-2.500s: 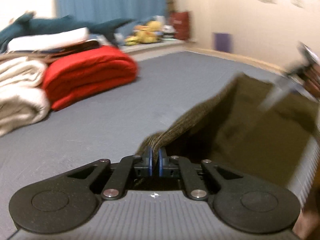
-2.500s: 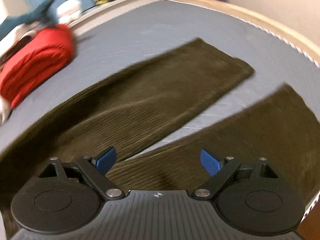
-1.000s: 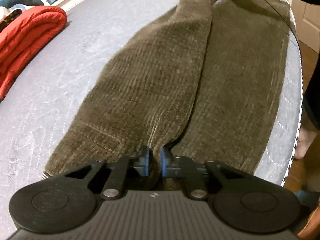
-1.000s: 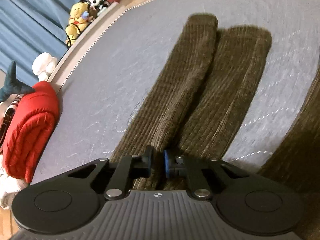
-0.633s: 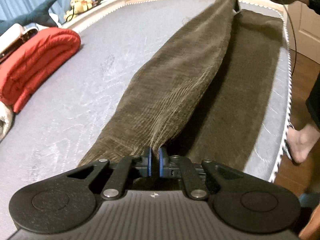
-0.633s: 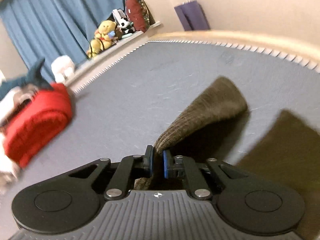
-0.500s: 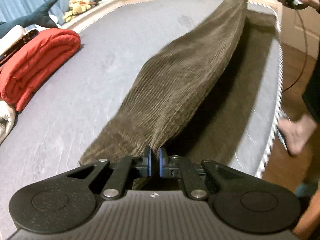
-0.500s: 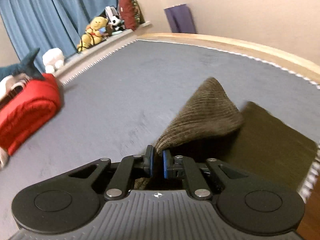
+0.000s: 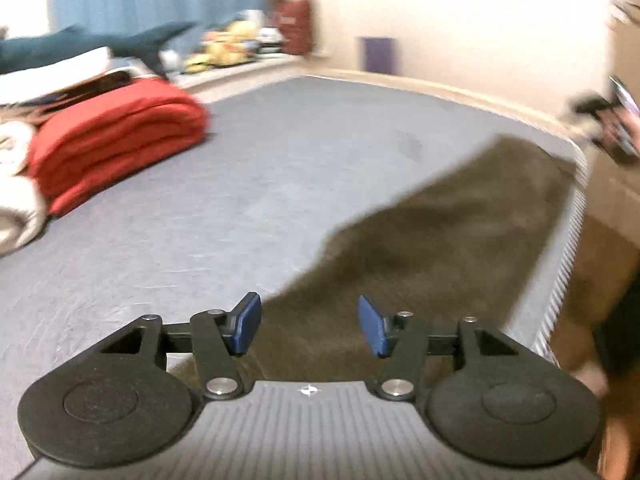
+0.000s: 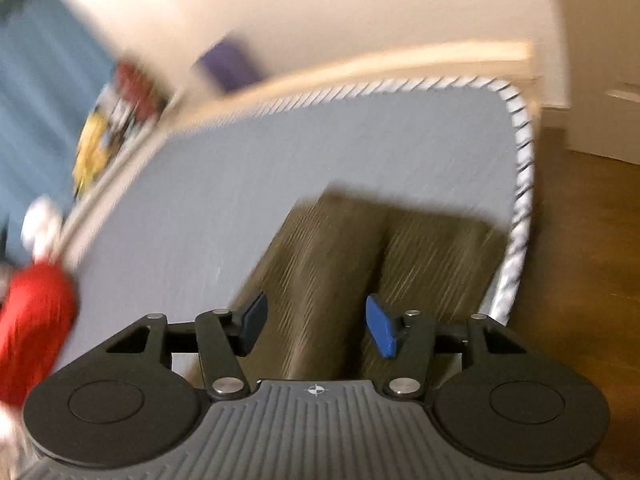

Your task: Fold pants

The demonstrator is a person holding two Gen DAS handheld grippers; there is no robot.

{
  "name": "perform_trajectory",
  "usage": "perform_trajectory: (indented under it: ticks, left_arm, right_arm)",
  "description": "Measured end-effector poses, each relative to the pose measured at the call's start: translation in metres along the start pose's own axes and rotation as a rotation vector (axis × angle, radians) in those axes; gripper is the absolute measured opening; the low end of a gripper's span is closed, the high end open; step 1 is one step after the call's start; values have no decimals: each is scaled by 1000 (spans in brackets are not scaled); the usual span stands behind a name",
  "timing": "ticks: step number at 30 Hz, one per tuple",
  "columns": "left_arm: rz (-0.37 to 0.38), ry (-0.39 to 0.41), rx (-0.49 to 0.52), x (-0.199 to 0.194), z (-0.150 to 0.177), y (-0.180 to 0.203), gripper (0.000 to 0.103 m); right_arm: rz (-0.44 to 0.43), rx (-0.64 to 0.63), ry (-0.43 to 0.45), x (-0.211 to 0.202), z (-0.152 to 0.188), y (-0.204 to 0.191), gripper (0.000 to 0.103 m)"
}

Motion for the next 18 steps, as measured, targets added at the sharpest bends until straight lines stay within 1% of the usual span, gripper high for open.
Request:
perform_trajectory:
  ticks: [2,3,5,6,7,8,10,11,12,15,17,18]
  left_arm:
    - [-83,17,-44,12,-8,-9,60]
    - [-96,24,-76,19,-14,-12,60]
    - [-104,18,-145,35,-22,-11,60]
    - [-99,11,-154,42,-26,-8,60]
    - [-97,13,-148,50,-31,-5,60]
    - [-102,20,-137,56,-35,-1,60]
    - [-123,32,-114,67,-39,1,60]
    - [-132,36,-116,72,-38,3,60]
    - [-136,26,-127,74,-32,7,60]
    - [-120,-25,-157,91,-20,11,60]
    - [-108,-38,-137,99,-18,17,60]
    - [-108,-34,-121,102,-17,19,60]
  right_arm:
    - [31,66,-4,16,-5,18,57]
    - [37,92,-28,21,-2,28,57]
    - [36,139,-129,42,15,34,57]
    - [29,181,-197,50,28,38,56]
    - [30,213,-243,54,36,40,55]
    - [35,216,-269,53,41,41,55]
    - [52,166,-310,48,56,36,53]
    - [47,151,-325,41,63,32,53]
    - [32,149,-346,38,69,28,53]
    - [-53,152,-425,33,93,7,53]
    - [-81,142,-483,39,105,-3,54]
    - [-89,139,-521,42,113,-6,57]
Point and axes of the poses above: each gripper's, at about its wrist camera, not at the fingertips, and x roughly the way its jaws point, y to its right, z to its underside, the point moved 10 cm from there along x, roughly the way its jaws point, and after that the axes turned 12 degrees about y, right-handed, at the moved point
